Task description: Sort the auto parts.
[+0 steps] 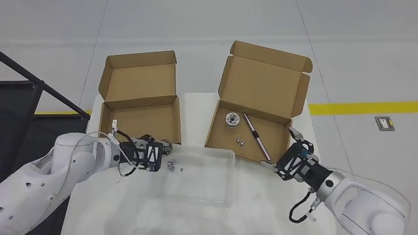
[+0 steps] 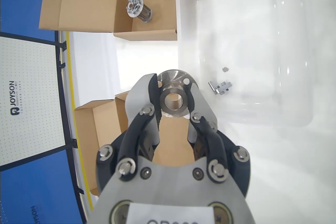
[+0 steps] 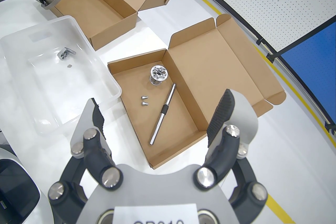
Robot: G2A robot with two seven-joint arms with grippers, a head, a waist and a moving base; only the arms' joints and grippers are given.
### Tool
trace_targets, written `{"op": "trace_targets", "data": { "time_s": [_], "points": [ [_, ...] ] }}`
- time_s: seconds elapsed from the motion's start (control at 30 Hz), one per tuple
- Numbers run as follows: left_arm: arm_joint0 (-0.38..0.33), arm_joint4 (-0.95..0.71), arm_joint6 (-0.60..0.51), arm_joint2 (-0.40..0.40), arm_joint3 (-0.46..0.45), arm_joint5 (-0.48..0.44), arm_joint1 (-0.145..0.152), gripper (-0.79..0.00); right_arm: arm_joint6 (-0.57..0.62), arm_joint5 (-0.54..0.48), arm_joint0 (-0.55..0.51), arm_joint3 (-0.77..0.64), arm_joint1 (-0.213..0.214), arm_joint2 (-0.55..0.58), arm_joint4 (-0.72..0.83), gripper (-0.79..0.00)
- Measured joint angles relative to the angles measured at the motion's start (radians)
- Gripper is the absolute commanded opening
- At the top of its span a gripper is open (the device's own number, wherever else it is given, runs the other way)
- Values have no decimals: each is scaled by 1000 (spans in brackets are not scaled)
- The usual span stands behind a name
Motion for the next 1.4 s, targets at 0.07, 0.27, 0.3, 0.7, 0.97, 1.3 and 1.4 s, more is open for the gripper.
{"op": "trace_targets", "data": {
  "time_s": [0.07,0.27,0.3,0.7,0.97,1.3,1.4],
  "points": [
    [8,-15,-32,-8,27,23,-3,-785,0,0,0,0,0,0,0,0],
    [-18,-100,-86,-41,214,-1,-25,-785,0,0,0,0,0,0,0,0],
    [-27,-111,-90,-43,256,-10,-32,-785,0,0,0,0,0,0,0,0],
    [-150,-192,-76,56,724,-90,-188,-785,0,0,0,0,0,0,0,0],
    [-220,-232,-99,119,953,-21,-326,-785,0,0,0,0,0,0,0,0],
    [-264,-266,-100,144,1156,16,-456,-686,0,0,0,0,0,0,0,0],
    [-271,-252,-87,150,1194,7,-481,-582,0,0,0,0,0,0,0,0]
  ]
}}
